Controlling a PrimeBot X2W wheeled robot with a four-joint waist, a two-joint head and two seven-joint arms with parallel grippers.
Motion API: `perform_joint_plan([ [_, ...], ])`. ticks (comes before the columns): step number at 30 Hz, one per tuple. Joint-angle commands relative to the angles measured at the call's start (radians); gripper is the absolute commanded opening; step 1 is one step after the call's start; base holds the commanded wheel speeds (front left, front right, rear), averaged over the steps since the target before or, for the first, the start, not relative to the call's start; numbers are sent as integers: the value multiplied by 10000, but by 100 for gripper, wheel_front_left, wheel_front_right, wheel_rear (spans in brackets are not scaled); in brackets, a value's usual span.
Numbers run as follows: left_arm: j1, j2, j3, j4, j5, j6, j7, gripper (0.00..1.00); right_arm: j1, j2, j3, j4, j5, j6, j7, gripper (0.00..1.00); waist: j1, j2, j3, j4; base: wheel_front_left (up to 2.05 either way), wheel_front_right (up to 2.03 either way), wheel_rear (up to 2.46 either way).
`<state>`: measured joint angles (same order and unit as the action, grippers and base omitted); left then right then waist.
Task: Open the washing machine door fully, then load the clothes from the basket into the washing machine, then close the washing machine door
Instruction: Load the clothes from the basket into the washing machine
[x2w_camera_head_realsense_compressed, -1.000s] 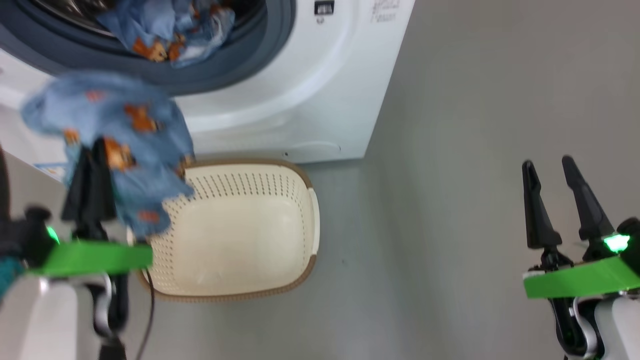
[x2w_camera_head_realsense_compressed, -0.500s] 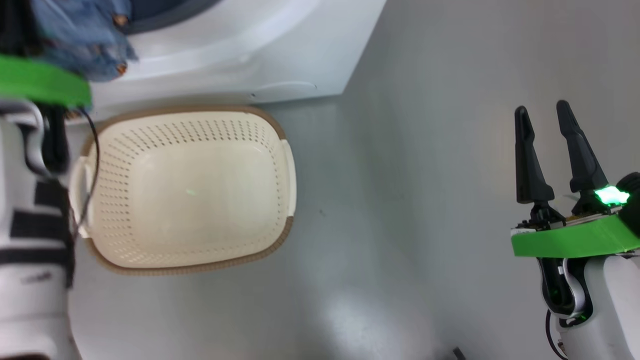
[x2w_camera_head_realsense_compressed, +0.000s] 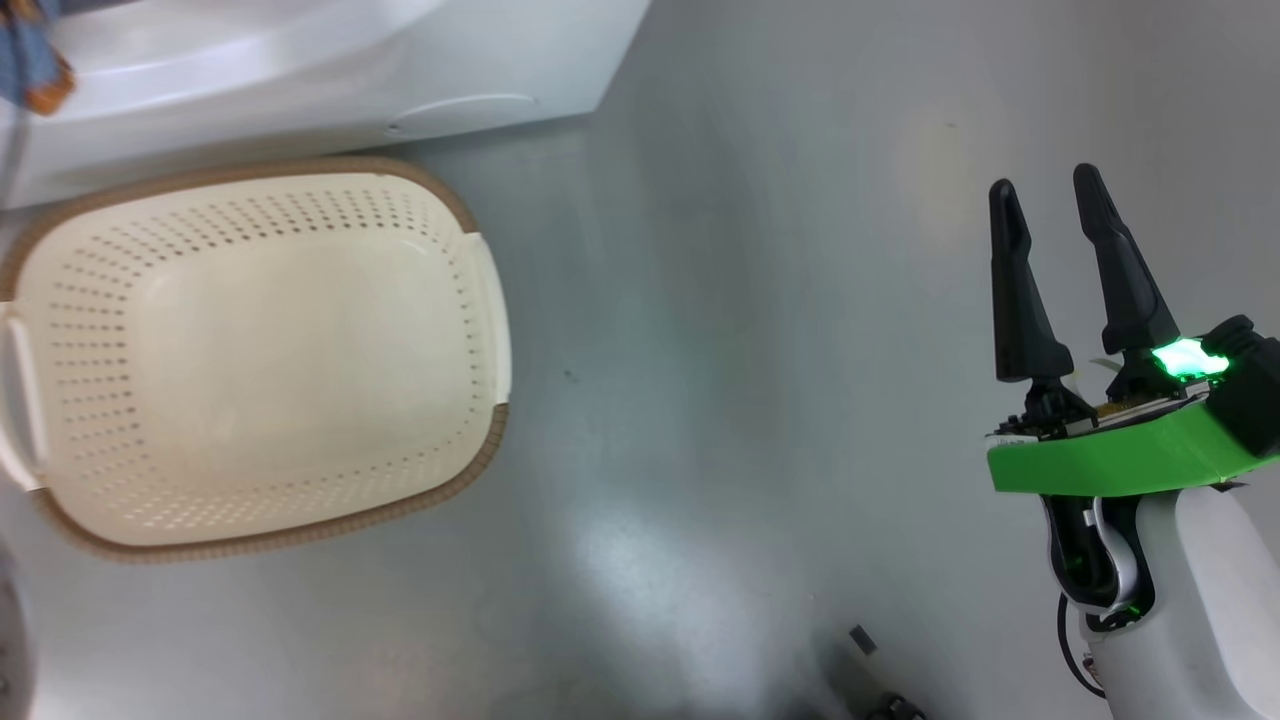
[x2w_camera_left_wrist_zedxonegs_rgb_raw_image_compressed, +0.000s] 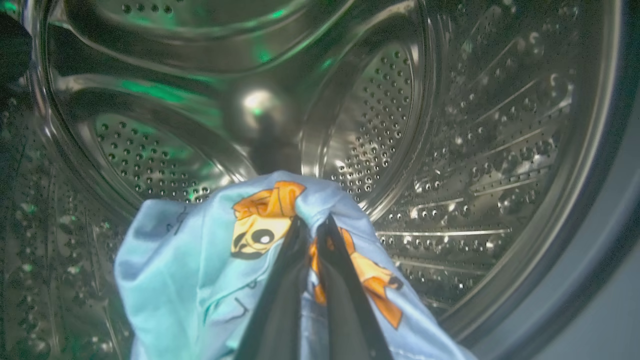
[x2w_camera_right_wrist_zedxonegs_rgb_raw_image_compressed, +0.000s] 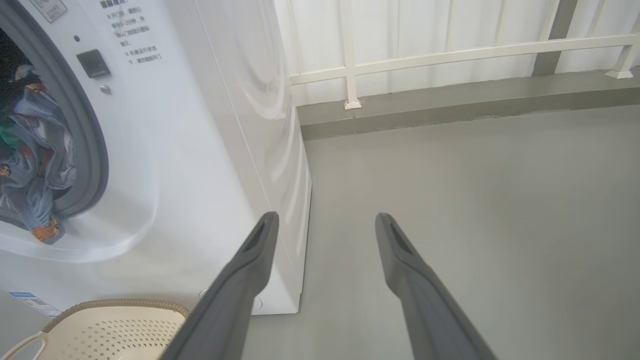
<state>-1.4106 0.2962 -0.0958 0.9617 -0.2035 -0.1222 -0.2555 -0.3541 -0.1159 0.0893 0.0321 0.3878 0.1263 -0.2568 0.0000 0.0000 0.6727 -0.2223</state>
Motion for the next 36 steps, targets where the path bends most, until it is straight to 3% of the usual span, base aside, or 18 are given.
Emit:
perform_joint_plan([
  [1, -323, 554, 88, -388, 160, 113, -63, 0, -6, -16, 184, -240, 234, 44, -49, 100, 0, 0, 304, -324, 0, 0, 0],
  [7, -466, 883, 561, -2175, 543, 561, -63, 0, -82, 58, 212, -291, 258, 44, -49, 100, 0, 0, 559, -560, 0, 0, 0],
  [11, 59, 917, 814, -2592, 701, 549, -63, 0, -97, 135, 248, -297, 251, 44, -49, 100, 0, 0, 651, -609, 0, 0, 0],
  [14, 248, 804, 1094, -2310, 574, 504, -63, 0, -101, 180, 330, -281, 252, 44, -49, 100, 0, 0, 688, -592, 0, 0, 0],
  [24, -318, 833, 632, -7, 1045, 315, -63, 0, -119, 184, 473, -277, 265, 44, -49, 100, 0, 0, 547, -483, 0, 0, 0],
  [25, -434, 822, 569, 296, 1081, 310, -63, 14, -105, 181, 482, -273, 264, 44, -49, 100, 0, 0, 511, -471, 0, 0, 0],
  [26, -557, 813, 516, 595, 1117, 333, -63, 44, -88, 179, 491, -268, 264, 44, -49, 100, 0, 0, 471, -460, 0, 0, 0],
  [27, -691, 791, 490, 848, 1121, 348, -63, 97, -73, 174, 502, -261, 269, 44, -49, 100, 0, 0, 436, -449, 0, 0, 0],
  [36, -929, 625, 565, 1165, 887, 325, -63, 100, -25, 156, 443, -253, 287, 44, -49, 100, 0, 0, 235, -328, 0, 0, 0],
])
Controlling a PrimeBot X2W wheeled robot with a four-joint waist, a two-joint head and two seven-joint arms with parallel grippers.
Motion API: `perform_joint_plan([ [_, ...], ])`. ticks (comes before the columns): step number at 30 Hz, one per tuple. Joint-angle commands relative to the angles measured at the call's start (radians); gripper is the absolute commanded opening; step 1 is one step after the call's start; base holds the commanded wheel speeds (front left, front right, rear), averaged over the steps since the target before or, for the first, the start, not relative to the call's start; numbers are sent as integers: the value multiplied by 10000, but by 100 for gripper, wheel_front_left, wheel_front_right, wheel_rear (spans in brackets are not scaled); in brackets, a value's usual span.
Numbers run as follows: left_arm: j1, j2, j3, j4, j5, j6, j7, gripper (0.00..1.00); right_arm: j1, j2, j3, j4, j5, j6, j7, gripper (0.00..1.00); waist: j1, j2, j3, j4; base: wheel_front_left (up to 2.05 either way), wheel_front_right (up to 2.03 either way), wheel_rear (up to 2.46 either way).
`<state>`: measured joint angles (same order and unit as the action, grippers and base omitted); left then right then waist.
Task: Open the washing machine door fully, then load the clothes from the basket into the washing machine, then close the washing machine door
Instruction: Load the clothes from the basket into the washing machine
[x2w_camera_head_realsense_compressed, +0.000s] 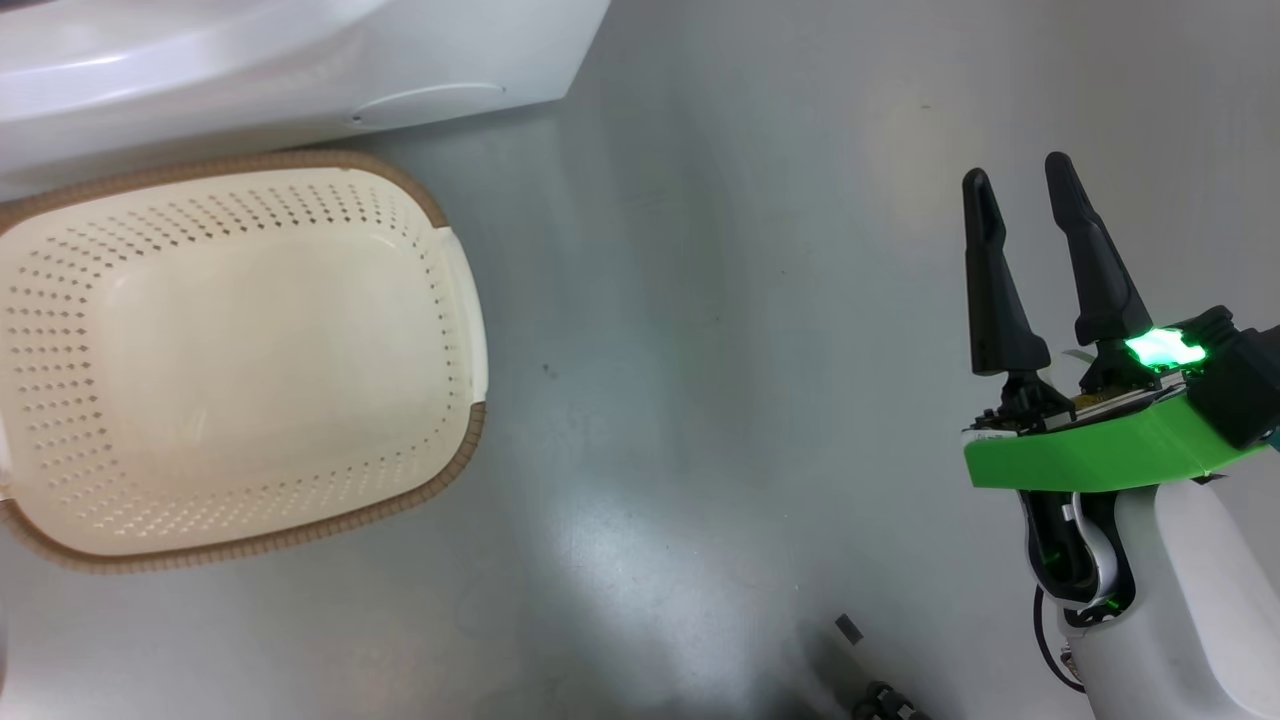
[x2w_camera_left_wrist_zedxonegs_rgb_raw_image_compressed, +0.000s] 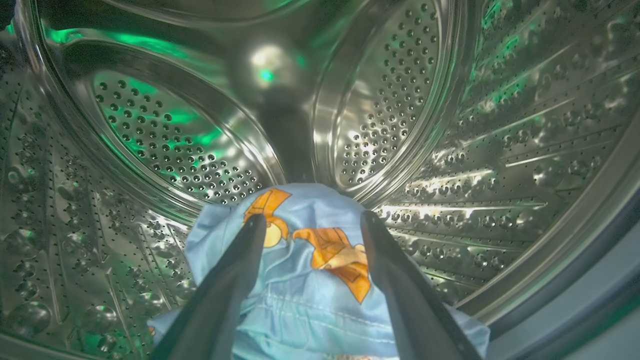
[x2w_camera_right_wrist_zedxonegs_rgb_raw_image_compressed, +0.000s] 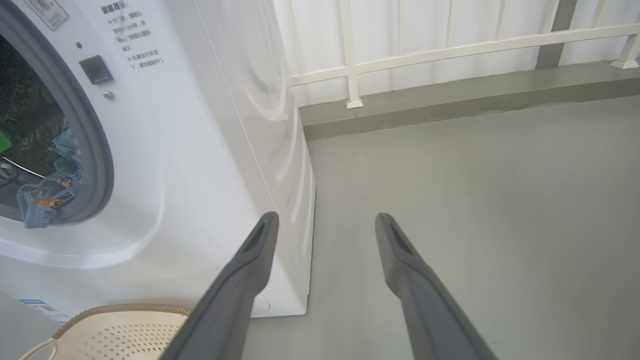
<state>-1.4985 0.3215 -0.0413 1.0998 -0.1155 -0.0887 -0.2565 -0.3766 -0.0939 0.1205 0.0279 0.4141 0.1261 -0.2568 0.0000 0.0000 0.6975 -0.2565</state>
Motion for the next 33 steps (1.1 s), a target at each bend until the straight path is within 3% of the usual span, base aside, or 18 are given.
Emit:
perform_joint_plan([
  [1, -20, 344, 54, -284, -50, -33, -53, 100, 196, -77, 114, -216, 23, 46, -49, 100, 0, 0, -32, 42, 0, 0, 0],
  [12, 1614, -90, 661, -1687, -714, -261, -53, 100, 277, -268, -10, -214, -24, 46, -49, 100, 0, 0, -559, 443, 0, 0, 0],
  [33, 7624, -1530, 1907, -5694, -673, -415, -53, 100, 1141, -1169, -251, 103, -150, 46, -49, 100, 0, 0, -3032, 1446, 0, 0, 0],
])
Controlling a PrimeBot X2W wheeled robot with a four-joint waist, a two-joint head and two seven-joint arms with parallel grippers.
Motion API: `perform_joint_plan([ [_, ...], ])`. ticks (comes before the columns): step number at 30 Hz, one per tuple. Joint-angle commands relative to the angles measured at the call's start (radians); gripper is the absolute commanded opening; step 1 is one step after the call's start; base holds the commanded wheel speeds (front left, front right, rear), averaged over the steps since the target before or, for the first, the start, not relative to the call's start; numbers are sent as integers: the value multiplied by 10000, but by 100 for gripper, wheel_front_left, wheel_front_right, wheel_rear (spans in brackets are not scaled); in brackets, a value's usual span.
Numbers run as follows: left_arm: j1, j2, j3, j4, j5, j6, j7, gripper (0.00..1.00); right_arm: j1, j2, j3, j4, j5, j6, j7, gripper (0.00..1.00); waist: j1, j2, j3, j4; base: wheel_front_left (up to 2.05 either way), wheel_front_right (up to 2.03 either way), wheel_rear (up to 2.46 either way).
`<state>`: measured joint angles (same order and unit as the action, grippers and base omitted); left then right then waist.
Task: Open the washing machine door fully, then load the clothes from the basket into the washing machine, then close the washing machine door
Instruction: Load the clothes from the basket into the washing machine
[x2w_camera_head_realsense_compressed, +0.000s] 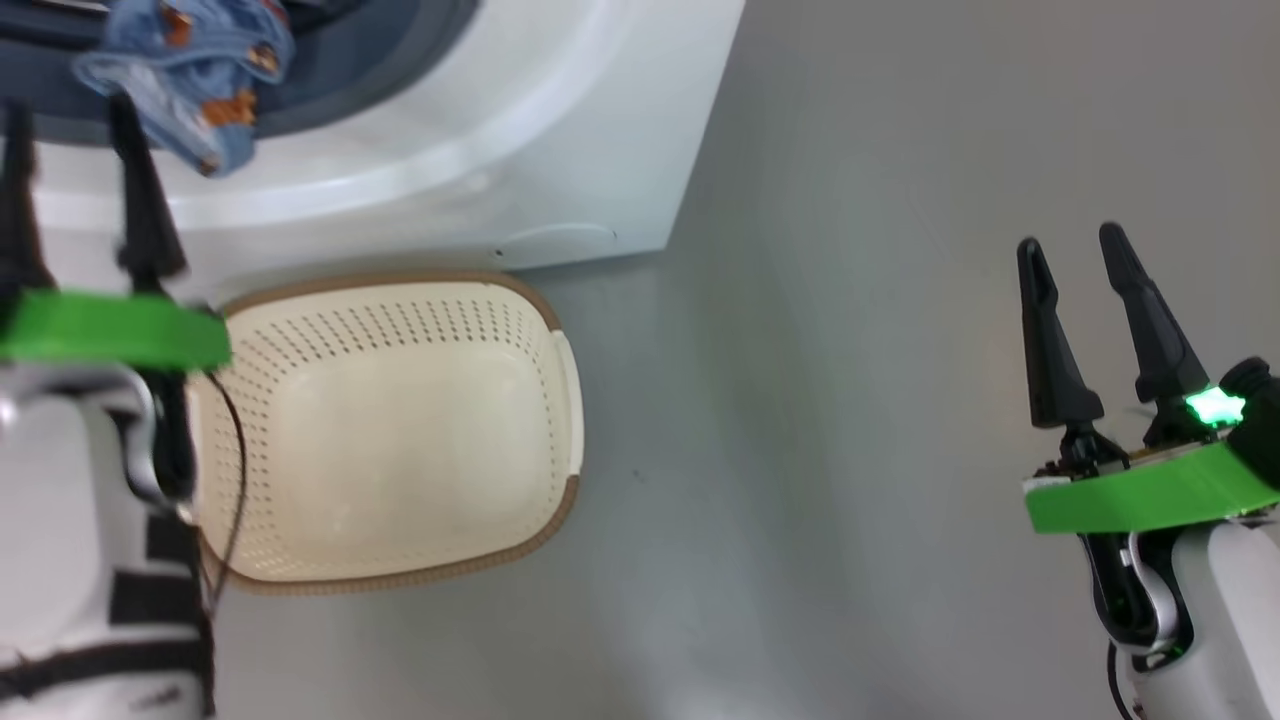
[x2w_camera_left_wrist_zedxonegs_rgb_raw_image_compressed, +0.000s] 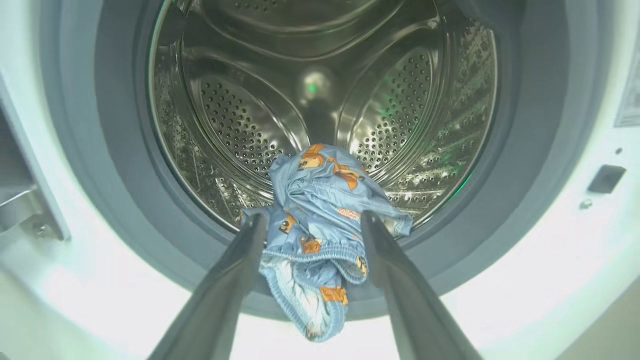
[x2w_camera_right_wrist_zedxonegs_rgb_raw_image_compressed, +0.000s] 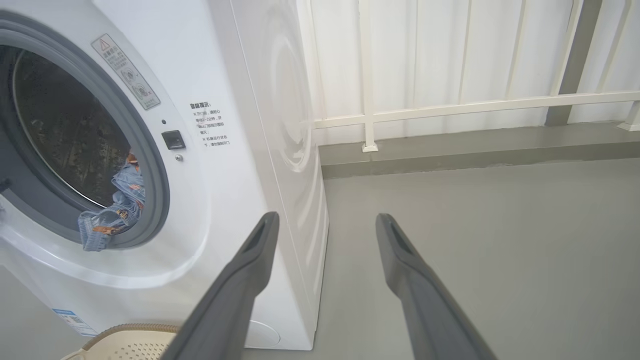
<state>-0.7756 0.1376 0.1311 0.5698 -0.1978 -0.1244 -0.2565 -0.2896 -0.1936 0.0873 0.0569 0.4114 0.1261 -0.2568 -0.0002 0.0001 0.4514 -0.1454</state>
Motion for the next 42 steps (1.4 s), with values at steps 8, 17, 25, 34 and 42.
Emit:
perform_joint_plan([
  [8, 2021, 99, 53, -1088, 15, -61, -53, 100, 801, -440, 11, -95, -135, 46, -49, 100, 2, -1, -1348, 664, 0, 0, 0],
  [17, 3818, 9, 19, -1805, -157, -62, -53, 100, 1453, -611, -55, -73, -149, 46, -49, 100, 2, -1, -2147, 908, 0, 0, 0],
  [25, 5167, -199, 241, -2503, -264, -62, -53, 100, 1941, -666, -177, -122, -165, 46, -49, 100, 2, -1, -2515, 972, 0, 0, 0],
  [34, 5942, -305, 362, -3077, -298, -63, -53, 100, 2043, -637, -235, -156, -190, 46, -49, 100, 2, -1, -2569, 915, 0, 0, 0],
  [42, 6006, -315, 402, -3224, -243, -63, -53, 100, 2064, -624, -238, -213, -204, 46, -49, 100, 2, -1, -2514, 869, 0, 0, 0],
])
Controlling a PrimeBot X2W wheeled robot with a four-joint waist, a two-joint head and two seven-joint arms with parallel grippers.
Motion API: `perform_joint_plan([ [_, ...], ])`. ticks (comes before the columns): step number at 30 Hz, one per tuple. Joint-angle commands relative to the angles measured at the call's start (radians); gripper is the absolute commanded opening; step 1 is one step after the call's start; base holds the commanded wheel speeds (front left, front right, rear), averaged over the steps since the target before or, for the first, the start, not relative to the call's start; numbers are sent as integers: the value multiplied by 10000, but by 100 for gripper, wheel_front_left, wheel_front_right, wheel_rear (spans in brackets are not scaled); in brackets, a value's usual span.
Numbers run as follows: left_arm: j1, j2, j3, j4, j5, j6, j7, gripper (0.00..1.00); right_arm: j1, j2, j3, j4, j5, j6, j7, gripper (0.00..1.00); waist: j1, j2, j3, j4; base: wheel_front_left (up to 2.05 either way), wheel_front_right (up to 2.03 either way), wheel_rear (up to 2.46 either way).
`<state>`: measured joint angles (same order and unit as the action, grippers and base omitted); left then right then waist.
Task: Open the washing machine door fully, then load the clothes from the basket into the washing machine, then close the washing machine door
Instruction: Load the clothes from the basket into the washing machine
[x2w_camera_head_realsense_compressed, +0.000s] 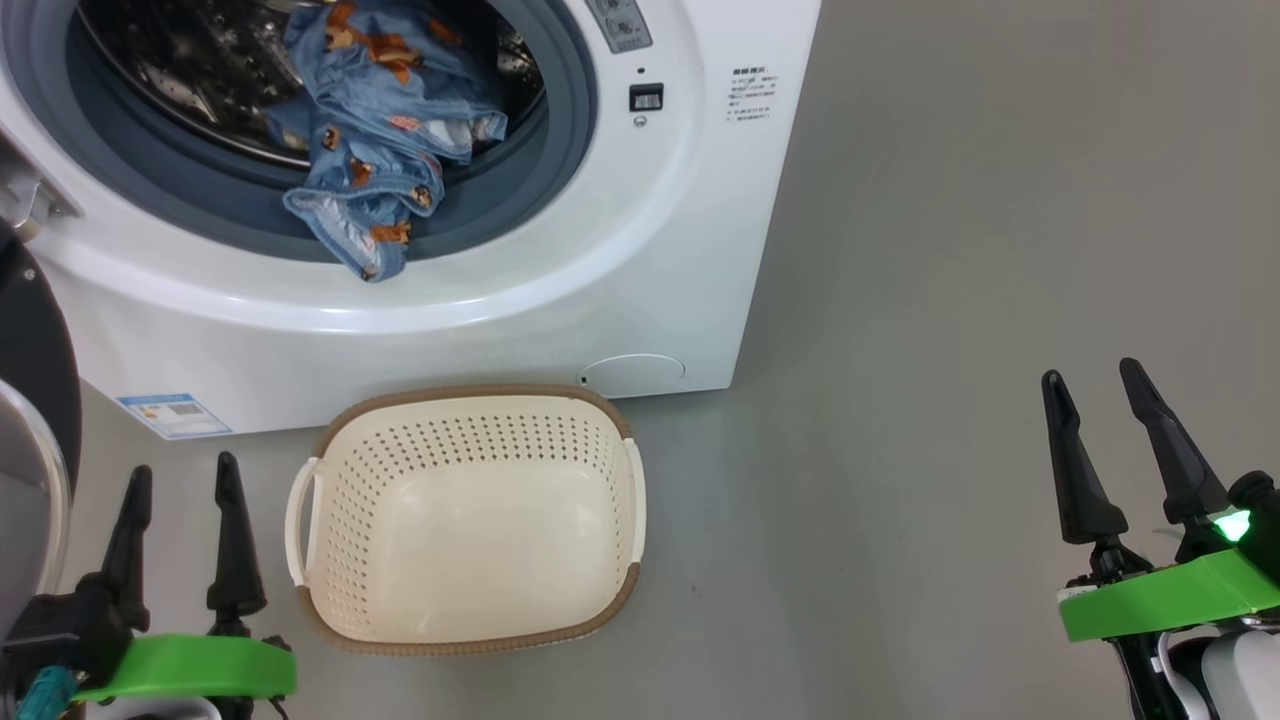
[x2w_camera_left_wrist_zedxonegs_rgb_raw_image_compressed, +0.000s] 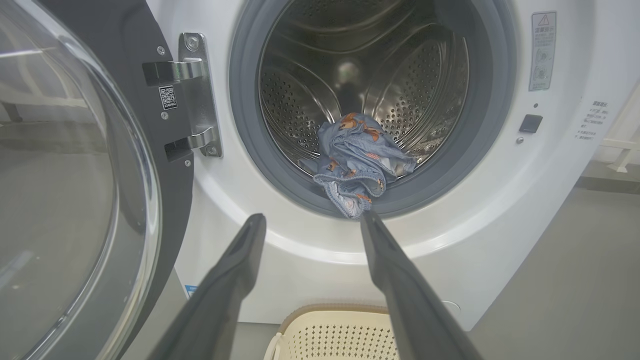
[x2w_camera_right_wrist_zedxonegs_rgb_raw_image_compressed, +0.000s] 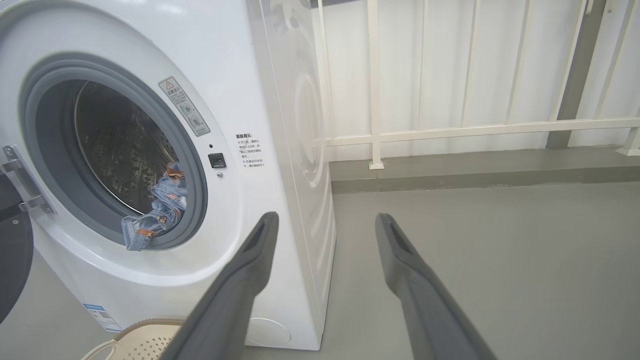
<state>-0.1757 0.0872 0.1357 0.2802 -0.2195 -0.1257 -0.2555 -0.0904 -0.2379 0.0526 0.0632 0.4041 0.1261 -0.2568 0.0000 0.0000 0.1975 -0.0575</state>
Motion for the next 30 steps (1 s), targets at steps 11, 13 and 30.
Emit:
perform_joint_plan([
  [11, -575, 248, 84, -3, -51, -50, -63, 100, -231, -67, 75, -386, -115, 46, -49, 100, 0, 0, 854, -82, 0, 0, 0],
  [13, -884, 307, -18, 152, -70, -50, -63, 100, -372, -34, 76, -422, -109, 46, -49, 100, 0, 0, 1183, -115, 0, 0, 0],
  [30, -5609, 1174, -1209, 3001, -26, -50, -63, 100, -2111, 308, 170, -686, -81, 46, -49, 100, 0, 0, 4114, -619, 0, 0, 0],
])
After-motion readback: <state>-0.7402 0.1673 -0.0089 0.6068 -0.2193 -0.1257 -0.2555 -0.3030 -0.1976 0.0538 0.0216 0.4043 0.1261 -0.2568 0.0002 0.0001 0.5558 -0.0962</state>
